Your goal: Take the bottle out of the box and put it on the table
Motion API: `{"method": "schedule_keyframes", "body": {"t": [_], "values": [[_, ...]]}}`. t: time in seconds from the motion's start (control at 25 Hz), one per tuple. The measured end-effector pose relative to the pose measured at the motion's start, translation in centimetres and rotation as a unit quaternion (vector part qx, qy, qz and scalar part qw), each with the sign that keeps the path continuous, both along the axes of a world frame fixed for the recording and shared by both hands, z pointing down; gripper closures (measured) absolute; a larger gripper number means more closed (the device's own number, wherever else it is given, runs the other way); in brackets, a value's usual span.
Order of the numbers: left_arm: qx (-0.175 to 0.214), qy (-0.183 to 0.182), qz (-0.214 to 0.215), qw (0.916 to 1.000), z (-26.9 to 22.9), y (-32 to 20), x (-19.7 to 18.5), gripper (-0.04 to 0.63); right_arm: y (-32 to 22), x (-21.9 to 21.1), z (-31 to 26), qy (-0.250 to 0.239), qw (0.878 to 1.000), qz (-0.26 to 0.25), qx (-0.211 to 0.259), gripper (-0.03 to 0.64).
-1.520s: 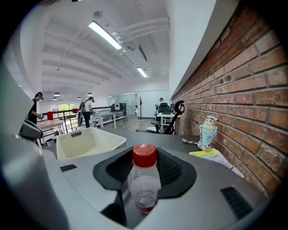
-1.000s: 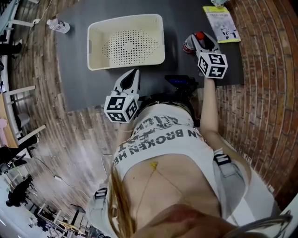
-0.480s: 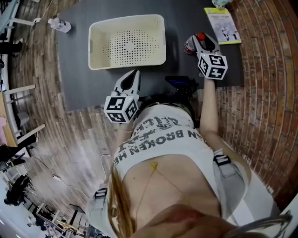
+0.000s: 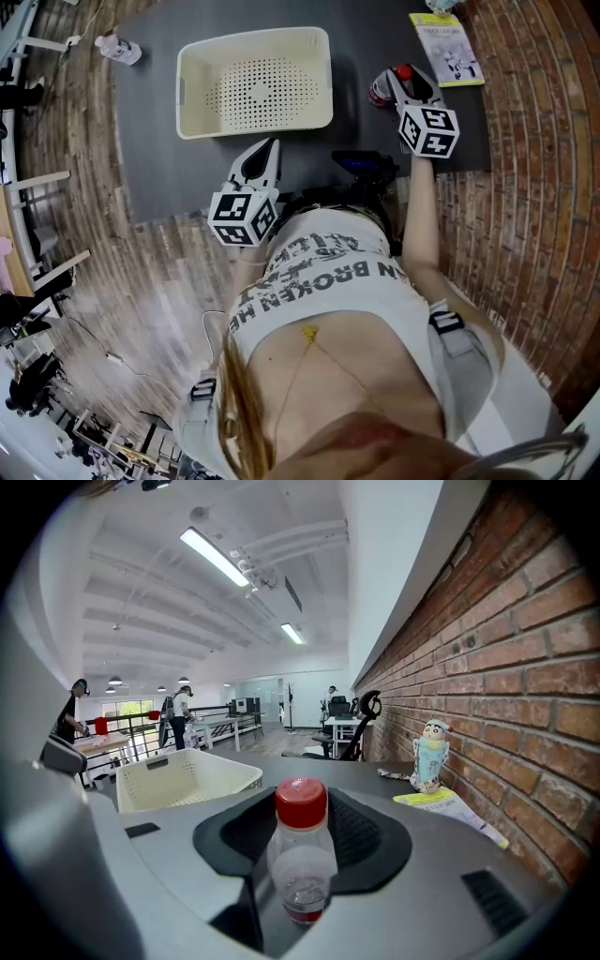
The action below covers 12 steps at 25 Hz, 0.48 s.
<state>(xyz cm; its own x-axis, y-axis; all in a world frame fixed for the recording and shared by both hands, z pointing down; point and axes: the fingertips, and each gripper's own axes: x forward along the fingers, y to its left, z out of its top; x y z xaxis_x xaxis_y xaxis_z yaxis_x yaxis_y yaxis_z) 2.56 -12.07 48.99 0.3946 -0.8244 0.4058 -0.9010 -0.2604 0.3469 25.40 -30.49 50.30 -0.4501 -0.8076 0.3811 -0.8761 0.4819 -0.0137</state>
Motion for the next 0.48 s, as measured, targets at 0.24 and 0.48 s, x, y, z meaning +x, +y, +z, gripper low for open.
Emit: {"method": "schedule_keyframes", "body": {"t": [0.24,0.48], "values": [[0.000,0.000,0.000,1.0000,-0.1,0.2,-0.2,0.591,0.7,-0.5,-0.2,0.011,1.000,-0.009,0.003,0.413],[0.001,0.001,0.002,1.0000,-0.1,0.3,-0.1,0.591,1.3,-0.2,0.1,0.017,1.000,-0.004,-0.010,0.400]]}}
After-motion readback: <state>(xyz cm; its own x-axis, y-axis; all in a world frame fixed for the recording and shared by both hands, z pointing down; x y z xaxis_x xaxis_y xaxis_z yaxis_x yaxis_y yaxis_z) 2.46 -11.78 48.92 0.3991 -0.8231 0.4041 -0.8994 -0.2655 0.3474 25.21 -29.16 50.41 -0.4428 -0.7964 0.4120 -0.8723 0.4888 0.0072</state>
